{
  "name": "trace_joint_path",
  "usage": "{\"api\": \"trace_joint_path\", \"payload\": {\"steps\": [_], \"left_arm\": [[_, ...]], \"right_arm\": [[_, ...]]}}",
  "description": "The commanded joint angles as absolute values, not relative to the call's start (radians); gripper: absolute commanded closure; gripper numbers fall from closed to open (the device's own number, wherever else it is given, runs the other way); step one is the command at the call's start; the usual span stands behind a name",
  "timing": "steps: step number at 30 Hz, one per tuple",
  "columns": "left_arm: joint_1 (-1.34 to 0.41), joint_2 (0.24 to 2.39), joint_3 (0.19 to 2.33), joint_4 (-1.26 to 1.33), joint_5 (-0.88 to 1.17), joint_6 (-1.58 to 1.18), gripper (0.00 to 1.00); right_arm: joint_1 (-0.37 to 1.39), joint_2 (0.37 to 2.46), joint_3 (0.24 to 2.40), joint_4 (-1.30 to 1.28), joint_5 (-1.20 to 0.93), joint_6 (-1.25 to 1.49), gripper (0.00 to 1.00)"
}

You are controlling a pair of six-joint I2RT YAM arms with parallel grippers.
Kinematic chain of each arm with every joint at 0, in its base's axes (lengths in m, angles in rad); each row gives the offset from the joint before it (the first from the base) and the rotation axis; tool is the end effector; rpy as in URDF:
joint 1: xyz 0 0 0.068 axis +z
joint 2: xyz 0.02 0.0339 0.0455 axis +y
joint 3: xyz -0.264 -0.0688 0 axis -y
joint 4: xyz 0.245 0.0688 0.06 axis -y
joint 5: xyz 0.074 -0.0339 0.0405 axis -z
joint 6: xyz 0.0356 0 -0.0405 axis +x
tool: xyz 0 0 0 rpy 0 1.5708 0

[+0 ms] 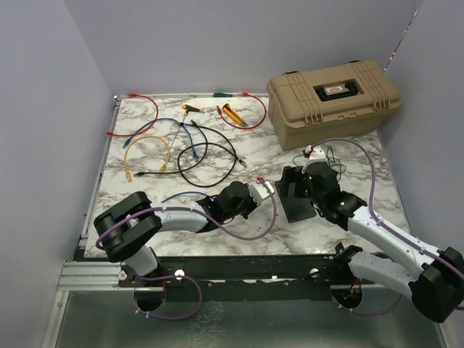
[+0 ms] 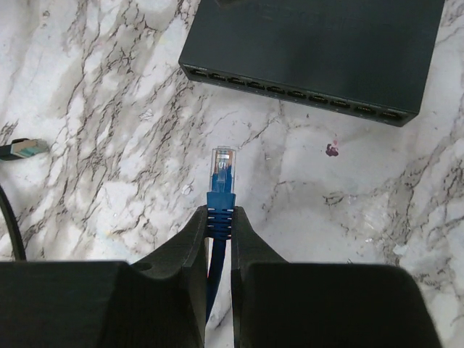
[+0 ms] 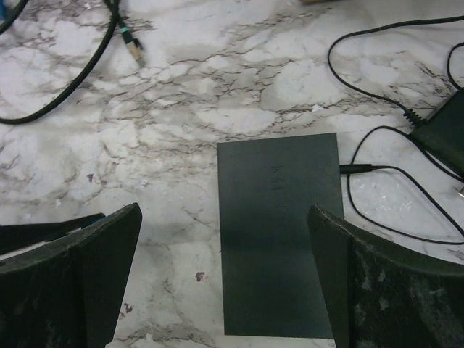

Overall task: Insert the plug into the switch port
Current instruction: Pick up the connector from the center of the board, then insert the connector into the switch port.

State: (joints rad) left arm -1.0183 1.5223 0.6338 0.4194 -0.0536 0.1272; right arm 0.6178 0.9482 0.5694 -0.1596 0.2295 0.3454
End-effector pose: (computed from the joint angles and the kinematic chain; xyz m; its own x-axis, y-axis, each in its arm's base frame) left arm 0.1622 -0.2595 0.1753 -0.1307 0.4534 -0.8817 0.8483 0.5114 0.1372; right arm 0.1752 0.1146 0.2374 -0.5304 0.0276 -0.8473 -0.2394 0.9539 0.1809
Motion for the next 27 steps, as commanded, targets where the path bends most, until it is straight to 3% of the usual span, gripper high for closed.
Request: {"api": "trace_joint_path", "payload": {"steps": [1, 10, 27], "left_arm": [[-1.015, 1.619, 0.695, 0.49, -0.036, 0.122, 1.0], [-0.978, 1.747, 0.775, 0.512, 0.087, 0.177, 1.0], [-0.962, 1.831, 0.876, 0.37, 0.178, 0.198, 1.0]], "right_arm": [[0.551, 1.026, 0.637, -0.198, 0.272, 0.378, 0.0], [0.352, 1.195, 0.676, -0.144, 0.092, 0.368, 0.01], [0.25, 1.349, 0.64, -0.137, -0.054, 0.423, 0.09]]}}
